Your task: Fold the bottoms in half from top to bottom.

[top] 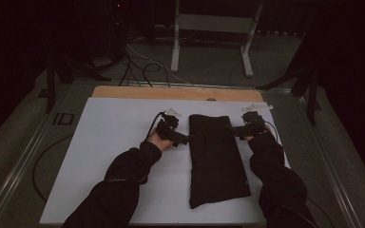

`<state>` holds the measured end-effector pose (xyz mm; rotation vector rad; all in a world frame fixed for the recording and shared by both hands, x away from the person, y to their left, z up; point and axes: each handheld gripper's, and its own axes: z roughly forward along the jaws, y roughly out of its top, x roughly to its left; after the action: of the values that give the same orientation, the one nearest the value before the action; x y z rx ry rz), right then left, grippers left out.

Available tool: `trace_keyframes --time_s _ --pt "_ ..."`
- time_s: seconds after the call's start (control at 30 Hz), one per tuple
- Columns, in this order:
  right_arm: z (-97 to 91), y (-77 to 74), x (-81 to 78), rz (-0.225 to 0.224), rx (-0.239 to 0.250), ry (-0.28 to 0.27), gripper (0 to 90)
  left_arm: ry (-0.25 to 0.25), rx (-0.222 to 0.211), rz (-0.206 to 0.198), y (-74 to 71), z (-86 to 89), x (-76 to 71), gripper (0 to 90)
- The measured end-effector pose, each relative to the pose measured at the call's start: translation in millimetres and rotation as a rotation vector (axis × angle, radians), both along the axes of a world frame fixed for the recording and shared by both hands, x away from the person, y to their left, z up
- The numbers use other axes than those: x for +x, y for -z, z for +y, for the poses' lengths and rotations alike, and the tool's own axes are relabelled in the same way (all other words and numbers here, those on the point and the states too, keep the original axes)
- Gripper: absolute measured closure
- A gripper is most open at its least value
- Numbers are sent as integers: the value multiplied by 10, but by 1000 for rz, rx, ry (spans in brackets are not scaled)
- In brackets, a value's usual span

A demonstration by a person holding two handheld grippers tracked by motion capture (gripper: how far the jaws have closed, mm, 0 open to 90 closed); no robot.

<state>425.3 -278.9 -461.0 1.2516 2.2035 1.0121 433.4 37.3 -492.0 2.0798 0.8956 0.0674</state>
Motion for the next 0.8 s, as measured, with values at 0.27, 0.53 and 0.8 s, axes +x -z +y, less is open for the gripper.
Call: trace_keyframes --time_s 0.27,0.53,0.8 --pt "28 36 131 14 -10 4 86 -31 7 -3 62 -52 116 1" --pt "66 142 240 34 -48 30 86 -60 -16 90 95 -138 232 2" --pt "68 262 346 76 -35 62 88 -105 21 85 152 -243 292 89"
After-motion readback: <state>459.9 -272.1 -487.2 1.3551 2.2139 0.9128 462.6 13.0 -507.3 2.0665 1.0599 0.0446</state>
